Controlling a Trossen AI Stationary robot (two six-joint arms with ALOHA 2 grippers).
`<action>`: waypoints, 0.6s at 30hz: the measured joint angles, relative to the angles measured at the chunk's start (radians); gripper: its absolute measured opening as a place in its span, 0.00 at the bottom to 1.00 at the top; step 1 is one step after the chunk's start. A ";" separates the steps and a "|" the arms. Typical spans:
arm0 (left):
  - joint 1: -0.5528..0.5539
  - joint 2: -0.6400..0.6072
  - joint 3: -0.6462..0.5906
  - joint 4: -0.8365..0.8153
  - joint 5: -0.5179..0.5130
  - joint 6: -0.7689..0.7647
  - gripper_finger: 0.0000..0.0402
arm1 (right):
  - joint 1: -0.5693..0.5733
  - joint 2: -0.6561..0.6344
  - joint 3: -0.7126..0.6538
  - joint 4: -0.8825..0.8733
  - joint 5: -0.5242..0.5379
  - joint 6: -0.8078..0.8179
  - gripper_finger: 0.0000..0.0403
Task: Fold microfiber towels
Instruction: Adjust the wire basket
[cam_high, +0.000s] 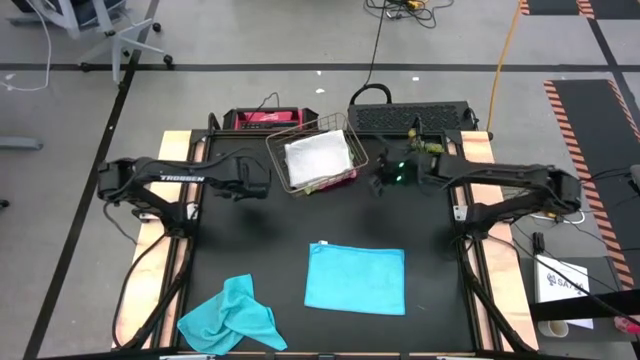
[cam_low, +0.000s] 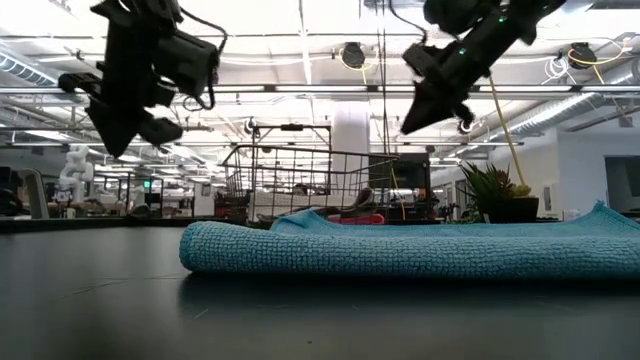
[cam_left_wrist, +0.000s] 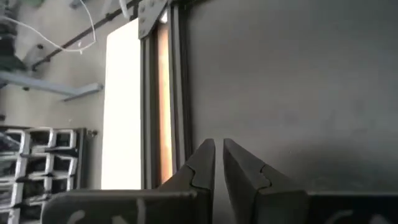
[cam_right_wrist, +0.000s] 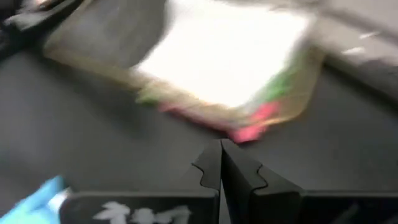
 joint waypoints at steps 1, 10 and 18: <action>-0.009 -0.012 0.000 -0.005 0.014 -0.006 0.09 | -0.014 -0.024 0.000 -0.017 0.037 -0.013 0.00; -0.239 -0.134 0.000 -0.024 0.157 -0.188 0.08 | -0.188 -0.038 0.000 -0.048 0.003 -0.089 0.00; -0.458 -0.148 0.000 -0.030 0.243 -0.392 0.08 | -0.286 0.113 -0.001 0.013 -0.098 -0.177 0.00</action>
